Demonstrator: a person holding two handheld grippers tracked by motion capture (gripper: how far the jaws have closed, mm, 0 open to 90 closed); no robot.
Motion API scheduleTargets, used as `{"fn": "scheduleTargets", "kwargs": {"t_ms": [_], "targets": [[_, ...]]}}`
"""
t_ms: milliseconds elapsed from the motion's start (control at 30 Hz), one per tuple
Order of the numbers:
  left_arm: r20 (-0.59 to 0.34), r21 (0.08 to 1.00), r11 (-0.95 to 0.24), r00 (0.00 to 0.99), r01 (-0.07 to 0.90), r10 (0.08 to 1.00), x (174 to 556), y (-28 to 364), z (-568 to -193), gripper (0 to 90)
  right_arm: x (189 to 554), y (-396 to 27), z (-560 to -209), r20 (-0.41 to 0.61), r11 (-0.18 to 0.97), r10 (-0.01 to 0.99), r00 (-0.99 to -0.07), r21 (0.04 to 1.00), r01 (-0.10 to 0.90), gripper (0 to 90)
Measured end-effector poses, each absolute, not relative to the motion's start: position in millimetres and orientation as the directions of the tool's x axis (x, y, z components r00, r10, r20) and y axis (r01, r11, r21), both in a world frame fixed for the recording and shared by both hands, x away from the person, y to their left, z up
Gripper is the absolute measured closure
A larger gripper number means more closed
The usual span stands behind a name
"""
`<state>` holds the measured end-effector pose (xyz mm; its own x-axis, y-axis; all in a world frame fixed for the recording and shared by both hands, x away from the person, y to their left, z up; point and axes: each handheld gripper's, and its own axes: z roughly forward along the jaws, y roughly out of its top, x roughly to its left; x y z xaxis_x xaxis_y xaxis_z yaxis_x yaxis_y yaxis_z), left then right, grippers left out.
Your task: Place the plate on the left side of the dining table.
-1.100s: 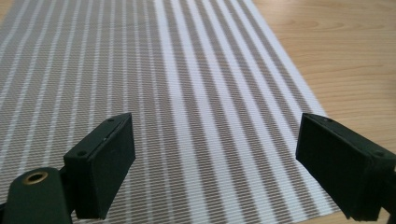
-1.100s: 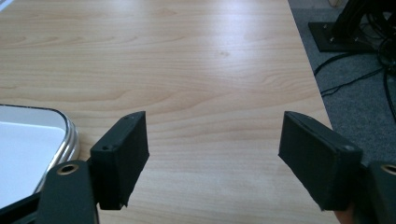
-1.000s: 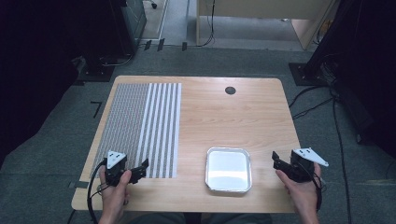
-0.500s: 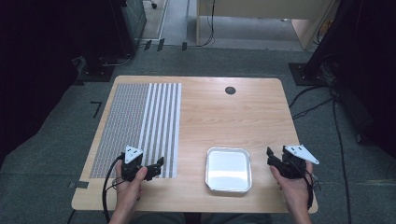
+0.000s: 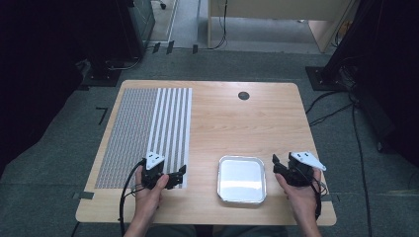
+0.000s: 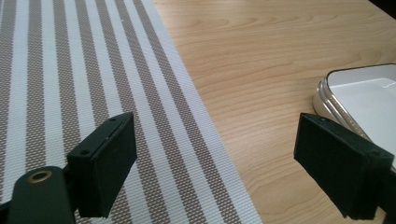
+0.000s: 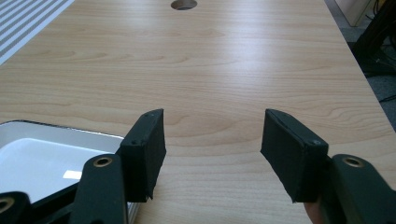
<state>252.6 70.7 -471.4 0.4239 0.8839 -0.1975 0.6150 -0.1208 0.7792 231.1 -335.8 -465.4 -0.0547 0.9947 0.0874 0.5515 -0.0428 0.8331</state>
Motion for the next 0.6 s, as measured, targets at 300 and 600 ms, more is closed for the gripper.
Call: {"fn": "scheduleTargets", "kwargs": {"t_ms": [300, 600], "targets": [[-0.197, 0.779, -0.127, 0.431, 0.615, 0.881, 250.6, 57.0, -472.7, 13.2, 233.9, -330.9, -467.5, 0.162, -0.077, 0.981, -0.103, 0.824, 0.562, 52.9], [-0.206, 0.766, -0.16, 0.473, 0.622, 0.857, 246.8, 31.1, -477.5, 14.7, 236.5, -323.8, -473.7, 0.197, -0.086, 0.973, -0.12, 0.795, 0.6, 60.5]]}}
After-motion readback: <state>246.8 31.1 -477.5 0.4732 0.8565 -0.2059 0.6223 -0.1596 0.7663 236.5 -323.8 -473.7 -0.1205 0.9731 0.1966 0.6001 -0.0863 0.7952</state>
